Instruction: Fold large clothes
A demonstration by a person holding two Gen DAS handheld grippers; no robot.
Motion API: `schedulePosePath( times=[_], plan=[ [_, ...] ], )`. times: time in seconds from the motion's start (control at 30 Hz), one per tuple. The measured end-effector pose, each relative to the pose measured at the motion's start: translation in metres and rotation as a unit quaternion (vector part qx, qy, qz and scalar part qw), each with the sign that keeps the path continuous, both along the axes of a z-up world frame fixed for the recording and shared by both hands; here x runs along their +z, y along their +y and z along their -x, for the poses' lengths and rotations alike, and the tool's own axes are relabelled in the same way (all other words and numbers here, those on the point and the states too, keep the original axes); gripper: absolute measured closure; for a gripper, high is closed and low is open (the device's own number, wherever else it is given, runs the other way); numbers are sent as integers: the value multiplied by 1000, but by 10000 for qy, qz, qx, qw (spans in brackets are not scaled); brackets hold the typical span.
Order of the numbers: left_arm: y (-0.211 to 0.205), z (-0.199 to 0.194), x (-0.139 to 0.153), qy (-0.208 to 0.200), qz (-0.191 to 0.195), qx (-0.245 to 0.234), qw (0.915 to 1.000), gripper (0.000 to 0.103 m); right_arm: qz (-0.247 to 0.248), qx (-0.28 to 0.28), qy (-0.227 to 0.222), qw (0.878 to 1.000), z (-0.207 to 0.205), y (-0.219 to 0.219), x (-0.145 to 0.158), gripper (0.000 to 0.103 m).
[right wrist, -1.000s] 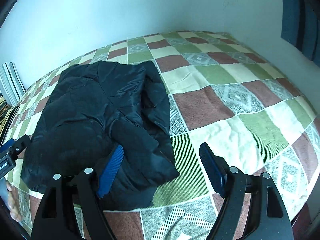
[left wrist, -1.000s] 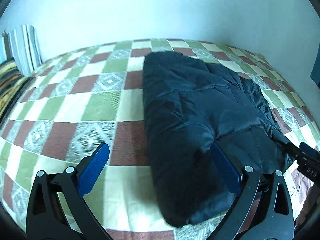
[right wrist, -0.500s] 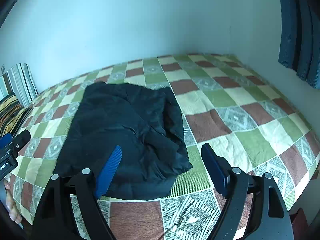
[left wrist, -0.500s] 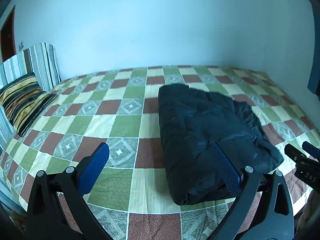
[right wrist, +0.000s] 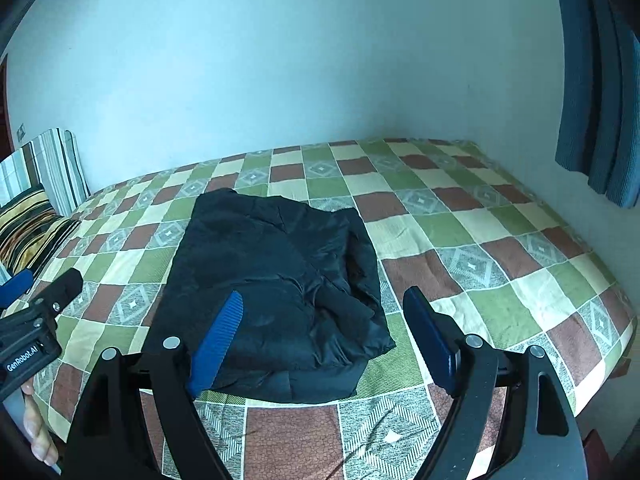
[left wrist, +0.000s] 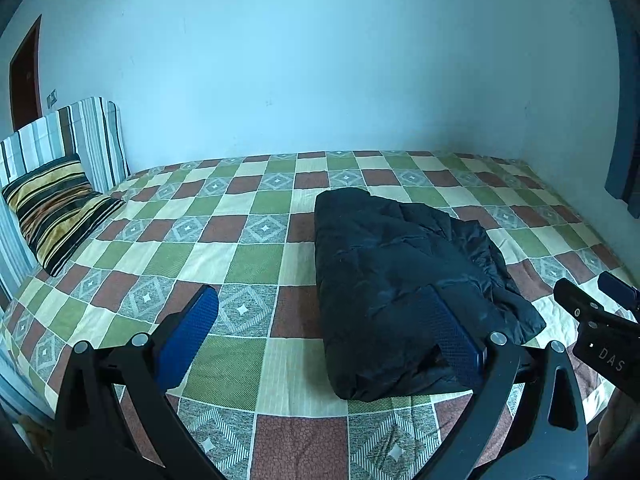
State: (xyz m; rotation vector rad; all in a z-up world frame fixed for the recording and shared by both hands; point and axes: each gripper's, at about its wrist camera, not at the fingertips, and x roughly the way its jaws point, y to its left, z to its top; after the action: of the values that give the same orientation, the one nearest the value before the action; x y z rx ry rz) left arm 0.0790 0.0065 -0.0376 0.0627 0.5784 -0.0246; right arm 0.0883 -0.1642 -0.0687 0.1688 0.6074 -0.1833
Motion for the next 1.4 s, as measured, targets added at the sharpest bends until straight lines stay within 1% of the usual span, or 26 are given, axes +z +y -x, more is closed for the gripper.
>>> schedulePosePath(
  times=[0.43, 1.4],
  plan=[
    [6, 6, 3, -15, 110, 84, 9999, 2, 9, 19, -75, 10000, 2, 3, 3, 22],
    [8, 5, 0, 12, 150, 82, 9999, 2, 65, 110, -83, 9999, 3, 8, 5, 22]
  ],
)
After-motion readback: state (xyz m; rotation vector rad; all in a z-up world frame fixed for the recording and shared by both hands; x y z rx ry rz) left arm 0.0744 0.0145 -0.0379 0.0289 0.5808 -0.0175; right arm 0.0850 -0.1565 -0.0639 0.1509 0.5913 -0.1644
